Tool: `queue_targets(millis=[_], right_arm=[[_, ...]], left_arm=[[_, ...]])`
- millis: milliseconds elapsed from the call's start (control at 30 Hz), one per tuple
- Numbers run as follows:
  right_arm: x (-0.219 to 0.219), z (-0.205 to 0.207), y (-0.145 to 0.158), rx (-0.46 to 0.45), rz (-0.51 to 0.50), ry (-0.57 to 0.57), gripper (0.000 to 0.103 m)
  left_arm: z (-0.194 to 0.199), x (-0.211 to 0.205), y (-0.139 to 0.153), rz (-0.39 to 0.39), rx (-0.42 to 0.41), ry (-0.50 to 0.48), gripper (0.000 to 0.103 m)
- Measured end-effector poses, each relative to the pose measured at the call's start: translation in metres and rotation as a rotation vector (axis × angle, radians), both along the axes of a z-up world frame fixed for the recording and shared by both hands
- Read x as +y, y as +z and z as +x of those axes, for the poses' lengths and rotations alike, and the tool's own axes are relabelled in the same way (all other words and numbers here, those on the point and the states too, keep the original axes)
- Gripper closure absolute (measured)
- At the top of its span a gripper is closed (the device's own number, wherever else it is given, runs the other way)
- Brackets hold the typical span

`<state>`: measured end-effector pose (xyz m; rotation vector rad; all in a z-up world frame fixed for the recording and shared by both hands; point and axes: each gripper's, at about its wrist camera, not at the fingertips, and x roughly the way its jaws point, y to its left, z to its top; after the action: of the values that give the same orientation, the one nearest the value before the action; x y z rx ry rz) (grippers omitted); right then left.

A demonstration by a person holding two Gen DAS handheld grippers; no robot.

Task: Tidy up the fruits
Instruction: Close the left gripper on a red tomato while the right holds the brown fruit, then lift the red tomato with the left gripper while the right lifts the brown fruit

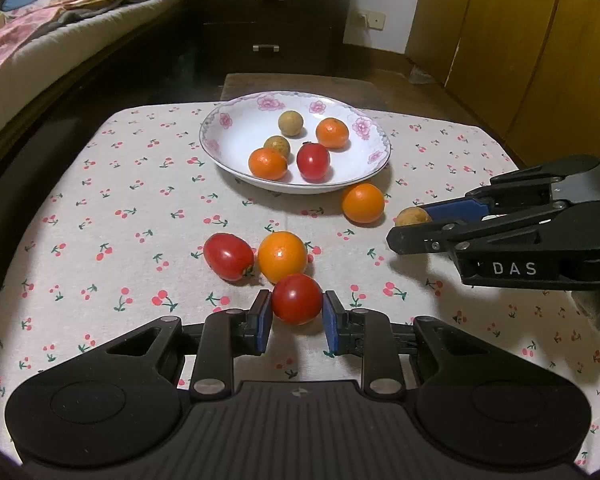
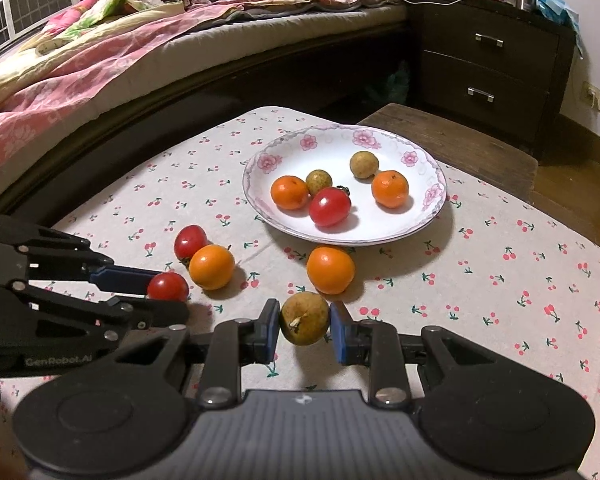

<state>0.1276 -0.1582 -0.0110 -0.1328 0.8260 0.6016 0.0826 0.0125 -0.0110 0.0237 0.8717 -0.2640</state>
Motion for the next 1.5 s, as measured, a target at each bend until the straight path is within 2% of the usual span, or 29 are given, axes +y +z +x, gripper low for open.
queue_targets(millis=[1500], right_arm=[[0.0008, 0.002, 0.0047, -0.002, 0.038, 0.008, 0.085]], left_arm=[[0.0095, -0.0034, 0.0097, -0.039, -0.01, -0.001, 0.068]])
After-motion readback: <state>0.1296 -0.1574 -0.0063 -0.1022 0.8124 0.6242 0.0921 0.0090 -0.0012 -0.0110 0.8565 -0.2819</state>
